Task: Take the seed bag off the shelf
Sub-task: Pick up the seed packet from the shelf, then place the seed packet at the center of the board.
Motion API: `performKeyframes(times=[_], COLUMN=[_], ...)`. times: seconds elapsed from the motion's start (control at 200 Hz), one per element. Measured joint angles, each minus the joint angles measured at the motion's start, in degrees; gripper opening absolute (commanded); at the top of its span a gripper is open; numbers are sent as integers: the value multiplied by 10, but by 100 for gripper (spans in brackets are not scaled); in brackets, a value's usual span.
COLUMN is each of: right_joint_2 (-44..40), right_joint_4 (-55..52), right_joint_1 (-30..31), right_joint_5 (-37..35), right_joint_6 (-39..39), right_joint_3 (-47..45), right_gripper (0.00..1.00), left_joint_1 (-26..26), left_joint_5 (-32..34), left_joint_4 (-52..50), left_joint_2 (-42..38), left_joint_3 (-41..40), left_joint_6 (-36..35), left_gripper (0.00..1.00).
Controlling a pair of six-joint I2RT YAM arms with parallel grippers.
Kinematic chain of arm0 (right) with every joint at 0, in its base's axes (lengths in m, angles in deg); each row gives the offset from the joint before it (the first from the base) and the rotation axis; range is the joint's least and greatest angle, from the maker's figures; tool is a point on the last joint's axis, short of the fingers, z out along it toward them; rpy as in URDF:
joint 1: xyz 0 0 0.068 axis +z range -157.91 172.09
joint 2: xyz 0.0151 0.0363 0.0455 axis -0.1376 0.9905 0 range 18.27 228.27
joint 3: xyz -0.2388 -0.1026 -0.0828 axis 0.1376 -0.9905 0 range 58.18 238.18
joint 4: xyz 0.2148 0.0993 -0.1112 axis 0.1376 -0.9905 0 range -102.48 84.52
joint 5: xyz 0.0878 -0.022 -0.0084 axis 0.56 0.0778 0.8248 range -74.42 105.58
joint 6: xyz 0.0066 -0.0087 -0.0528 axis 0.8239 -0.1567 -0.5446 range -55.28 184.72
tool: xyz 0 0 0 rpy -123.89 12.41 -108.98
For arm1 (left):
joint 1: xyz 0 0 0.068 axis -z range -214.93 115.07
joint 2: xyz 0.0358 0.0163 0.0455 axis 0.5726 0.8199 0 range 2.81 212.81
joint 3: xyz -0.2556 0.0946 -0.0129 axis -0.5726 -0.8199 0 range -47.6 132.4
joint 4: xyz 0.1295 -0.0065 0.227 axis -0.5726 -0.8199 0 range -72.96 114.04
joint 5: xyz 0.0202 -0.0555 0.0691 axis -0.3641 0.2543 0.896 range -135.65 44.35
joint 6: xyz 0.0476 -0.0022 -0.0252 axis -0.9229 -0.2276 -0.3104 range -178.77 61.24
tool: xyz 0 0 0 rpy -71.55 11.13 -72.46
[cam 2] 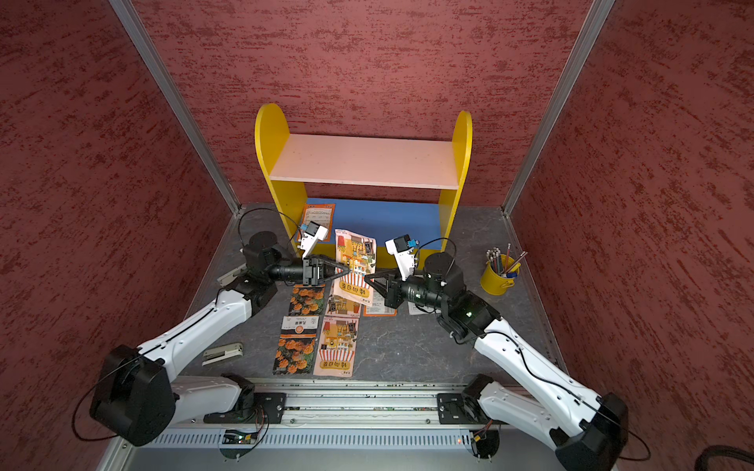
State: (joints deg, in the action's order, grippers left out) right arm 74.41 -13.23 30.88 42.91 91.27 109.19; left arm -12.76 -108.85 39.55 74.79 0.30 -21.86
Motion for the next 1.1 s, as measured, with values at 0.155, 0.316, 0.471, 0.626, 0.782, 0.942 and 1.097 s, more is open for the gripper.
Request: performKeyframes(times=[0.155,0.316,0.471,0.626,0.782,0.942,1.097], right_joint_2=[-16,-50,-57,-60,-75,-76,-72], right_joint_4=[-31,-41,-42,-45,-37,-28,-20], right_joint_1=[0,0,0,0,0,0,0], right_joint_5=[-17,-19,-12,1,15,21,26], right_joint_6=[1,19,54,86,116,140,162], right_joint_3=[-2,-42,-118,-170,-207,-244,-279], right_gripper=[0,0,0,0,0,0,0], left_joint_1=[-3,-4,-5,-6,-6,-6,-6], left_joint_5=[66,142,189,225,251,271,283], left_joint_4=[-86,-171,-221,-252,-264,-277,-287], left_joint_2=[-18,-69,-97,-105,-118,-134,-143], left_joint_3=[4,8,14,14,13,13,13], left_joint_6=[-42,-92,-123,-136,-143,-147,-149], left_gripper=[100,100,100,100,100,100,100])
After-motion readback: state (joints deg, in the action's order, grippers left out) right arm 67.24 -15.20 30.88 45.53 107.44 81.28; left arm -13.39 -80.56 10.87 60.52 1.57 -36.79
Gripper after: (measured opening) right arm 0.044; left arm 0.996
